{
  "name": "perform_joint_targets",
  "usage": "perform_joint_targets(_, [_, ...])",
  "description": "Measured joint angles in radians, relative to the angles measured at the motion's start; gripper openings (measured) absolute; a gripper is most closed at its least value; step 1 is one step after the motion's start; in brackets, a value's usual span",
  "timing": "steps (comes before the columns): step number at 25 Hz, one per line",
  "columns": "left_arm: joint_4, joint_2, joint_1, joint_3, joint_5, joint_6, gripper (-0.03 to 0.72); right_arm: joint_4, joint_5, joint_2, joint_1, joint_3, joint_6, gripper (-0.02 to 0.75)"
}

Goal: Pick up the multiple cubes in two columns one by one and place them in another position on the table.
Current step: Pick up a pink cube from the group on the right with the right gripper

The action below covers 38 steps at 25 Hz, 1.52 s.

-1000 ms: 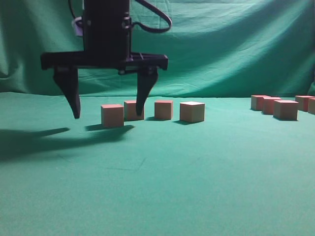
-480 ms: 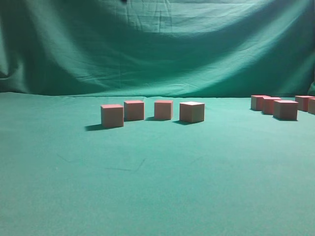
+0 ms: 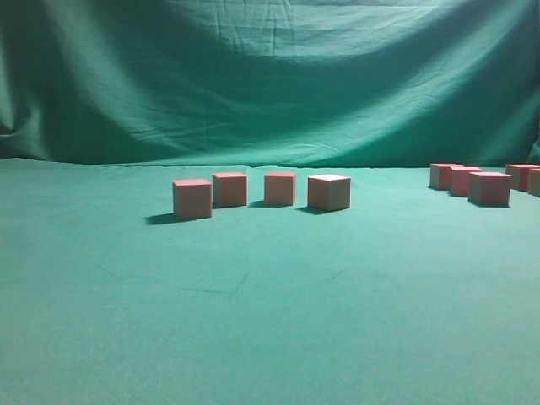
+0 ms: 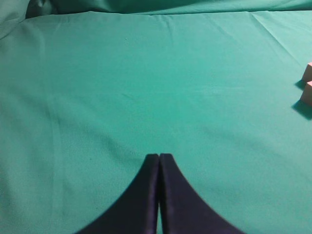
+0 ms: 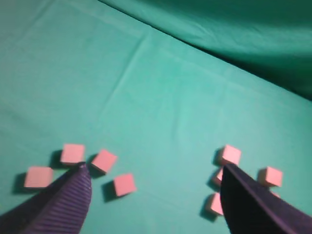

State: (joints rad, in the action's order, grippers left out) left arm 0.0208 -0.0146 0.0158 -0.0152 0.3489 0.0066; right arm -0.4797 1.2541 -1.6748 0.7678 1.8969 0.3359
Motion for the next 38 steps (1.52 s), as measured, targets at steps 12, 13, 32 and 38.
perform_joint_targets(12, [0.000,0.000,0.000,0.000,0.000,0.000,0.000,0.128,-0.089,0.128,-0.381,-0.495,0.069,0.544])
perform_joint_targets(13, [0.000,0.000,0.000,0.000,0.000,0.000,0.000,0.150,-0.125,0.128,-0.400,-0.515,0.074,0.544])
perform_joint_targets(32, [0.000,0.000,0.000,0.000,0.000,0.000,0.000,0.263,-0.438,-0.101,-0.522,-0.601,-0.008,0.544])
perform_joint_targets(38, [0.000,0.000,0.000,0.000,0.000,0.000,0.000,0.263,-0.495,-0.198,-0.523,-0.580,-0.008,0.544])
